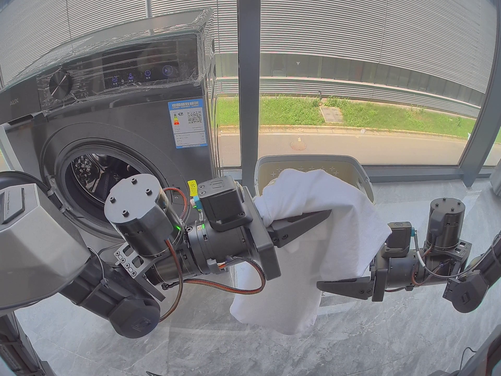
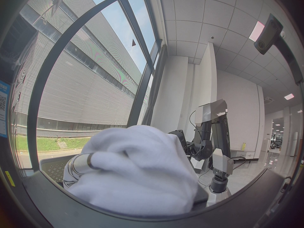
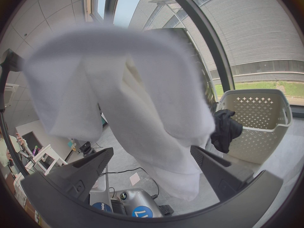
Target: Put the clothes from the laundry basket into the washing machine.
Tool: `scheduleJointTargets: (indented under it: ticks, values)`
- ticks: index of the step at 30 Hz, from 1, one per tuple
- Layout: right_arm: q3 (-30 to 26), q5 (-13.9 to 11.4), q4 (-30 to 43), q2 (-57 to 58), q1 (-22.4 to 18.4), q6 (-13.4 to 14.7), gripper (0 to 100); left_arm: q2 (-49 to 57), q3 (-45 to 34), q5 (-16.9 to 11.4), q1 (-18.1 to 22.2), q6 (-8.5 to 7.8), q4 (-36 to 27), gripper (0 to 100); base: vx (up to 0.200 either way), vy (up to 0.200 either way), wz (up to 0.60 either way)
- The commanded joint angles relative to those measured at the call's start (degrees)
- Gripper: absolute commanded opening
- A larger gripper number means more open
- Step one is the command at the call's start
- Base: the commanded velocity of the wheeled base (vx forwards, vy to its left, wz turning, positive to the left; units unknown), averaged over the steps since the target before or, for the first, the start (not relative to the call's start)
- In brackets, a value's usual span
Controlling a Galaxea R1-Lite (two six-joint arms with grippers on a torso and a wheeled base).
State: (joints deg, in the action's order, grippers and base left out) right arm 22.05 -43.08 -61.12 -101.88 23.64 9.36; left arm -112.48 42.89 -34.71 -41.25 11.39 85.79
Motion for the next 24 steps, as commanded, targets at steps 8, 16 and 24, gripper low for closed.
scheduleJointTargets:
  ticks: [8, 16, 24]
  values:
    - [6.78, 3.0, -0.05, -8.16, 4.49, 0.31, 100, -0.02, 1.76, -0.01, -0.06, 0.3, -0.36, 0, 0.0, 0.0, 0.0]
    - [12.93, 6.34, -0.05, -10.8, 2.91, 0.92, 100, 0.16, 1.76, -0.01, -0.23, 0.48, -0.27, 0, 0.0, 0.0, 0.0]
    - [14.07, 4.41, -2.6, -10.71, 10.82, 0.83, 100, 0.07, 1.76, 0.08, -0.14, 0.57, -0.27, 0, 0.0, 0.0, 0.0]
